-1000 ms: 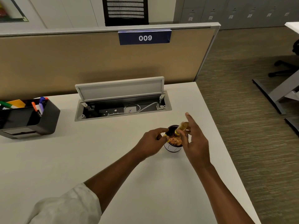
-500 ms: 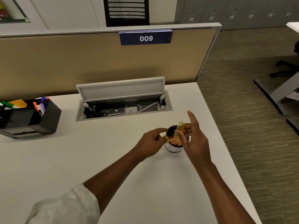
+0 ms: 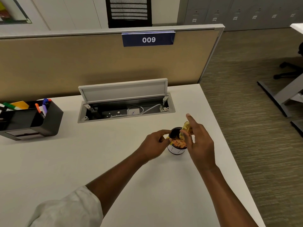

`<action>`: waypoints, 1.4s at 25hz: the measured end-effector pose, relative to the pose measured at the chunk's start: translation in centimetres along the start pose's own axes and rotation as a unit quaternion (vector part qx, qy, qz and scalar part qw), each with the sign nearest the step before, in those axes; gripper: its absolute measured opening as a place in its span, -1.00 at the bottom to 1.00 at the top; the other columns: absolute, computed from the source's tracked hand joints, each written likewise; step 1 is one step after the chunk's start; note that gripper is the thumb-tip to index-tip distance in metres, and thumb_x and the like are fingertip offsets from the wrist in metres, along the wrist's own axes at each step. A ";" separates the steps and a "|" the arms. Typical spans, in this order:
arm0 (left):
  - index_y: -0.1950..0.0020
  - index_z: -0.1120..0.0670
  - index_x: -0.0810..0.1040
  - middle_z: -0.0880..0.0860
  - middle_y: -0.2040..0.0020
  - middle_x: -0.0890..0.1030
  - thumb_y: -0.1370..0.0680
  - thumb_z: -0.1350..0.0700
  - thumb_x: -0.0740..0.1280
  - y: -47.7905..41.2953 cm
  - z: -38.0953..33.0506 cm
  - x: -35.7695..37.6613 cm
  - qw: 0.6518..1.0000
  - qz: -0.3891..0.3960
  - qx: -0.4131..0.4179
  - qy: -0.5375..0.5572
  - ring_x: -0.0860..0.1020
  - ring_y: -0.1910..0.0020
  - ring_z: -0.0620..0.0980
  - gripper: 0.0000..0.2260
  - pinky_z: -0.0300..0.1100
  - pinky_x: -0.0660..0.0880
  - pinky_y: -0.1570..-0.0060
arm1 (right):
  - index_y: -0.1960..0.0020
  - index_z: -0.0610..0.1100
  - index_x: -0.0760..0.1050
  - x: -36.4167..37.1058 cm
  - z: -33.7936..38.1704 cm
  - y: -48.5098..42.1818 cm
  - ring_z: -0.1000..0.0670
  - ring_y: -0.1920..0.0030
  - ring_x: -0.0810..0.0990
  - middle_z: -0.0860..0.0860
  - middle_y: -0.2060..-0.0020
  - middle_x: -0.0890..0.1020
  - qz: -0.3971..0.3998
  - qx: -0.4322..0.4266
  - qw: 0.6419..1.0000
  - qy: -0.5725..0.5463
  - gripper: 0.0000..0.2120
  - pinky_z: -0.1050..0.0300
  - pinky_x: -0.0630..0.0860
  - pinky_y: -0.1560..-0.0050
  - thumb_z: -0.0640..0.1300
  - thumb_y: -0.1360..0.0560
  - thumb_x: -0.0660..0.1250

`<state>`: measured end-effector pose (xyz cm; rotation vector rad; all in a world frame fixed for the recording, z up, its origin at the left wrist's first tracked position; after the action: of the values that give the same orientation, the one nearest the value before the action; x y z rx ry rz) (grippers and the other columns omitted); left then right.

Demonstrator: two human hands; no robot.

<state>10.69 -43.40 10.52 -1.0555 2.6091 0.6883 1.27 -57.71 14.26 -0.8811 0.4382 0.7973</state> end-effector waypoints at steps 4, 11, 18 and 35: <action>-0.33 -0.13 0.53 0.30 0.02 0.65 -0.62 0.01 0.30 0.3 -0.3 0.0 1.000 -0.004 0.003 0.015 0.62 -0.02 0.26 -0.72 0.21 0.58 -0.04 | -0.35 -0.17 0.53 0.2 -0.3 0.3 -0.07 -0.07 0.65 -0.12 -0.10 0.67 0.012 0.047 0.999 -0.015 -0.64 0.01 0.66 -0.04 -0.23 -0.55 0.40; -0.17 0.02 0.61 0.08 0.07 0.68 -0.62 0.07 0.33 1.5 -1.2 -1.7 0.987 -0.071 0.006 0.142 0.62 0.13 -0.03 -0.84 -0.10 0.59 0.09 | -0.25 0.01 0.51 -0.1 -0.1 2.0 -0.04 -0.14 0.69 -0.11 -0.11 0.71 -0.092 0.353 0.826 -0.429 -0.64 0.10 0.63 -0.12 -0.02 -0.47 0.42; -0.20 0.09 0.61 0.14 0.01 0.70 -0.62 0.14 0.33 4.3 -2.8 -3.1 0.967 -0.077 0.041 0.240 0.66 0.10 -0.03 -0.82 -0.28 0.60 0.17 | -0.26 0.01 0.49 -0.1 3.3 3.2 -0.04 -0.08 0.71 -0.10 -0.12 0.71 -0.079 0.380 0.801 -0.457 -0.60 0.02 0.59 -0.17 0.00 -0.44 0.40; -0.17 0.07 0.64 0.10 0.09 0.71 -0.63 0.10 0.32 13.9 -1.6 -7.6 0.966 -0.128 0.077 0.209 0.66 0.16 -0.03 -0.83 -0.21 0.62 0.11 | -0.15 0.02 0.50 0.7 12.7 5.0 0.04 -0.04 0.71 0.13 0.07 0.74 -0.008 0.287 0.835 -0.469 -0.76 0.25 0.64 0.01 -0.22 -0.54 0.38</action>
<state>6.22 -31.00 19.54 -1.5936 2.7250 0.2158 -1.87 -45.14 18.56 0.1256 -0.2160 0.9111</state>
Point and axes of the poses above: each hand's wrist, its own y-axis away from the middle knuckle, its own x-axis out of the palm, z = x × y, the point moved 5 cm from there along -y, towards the middle knuckle
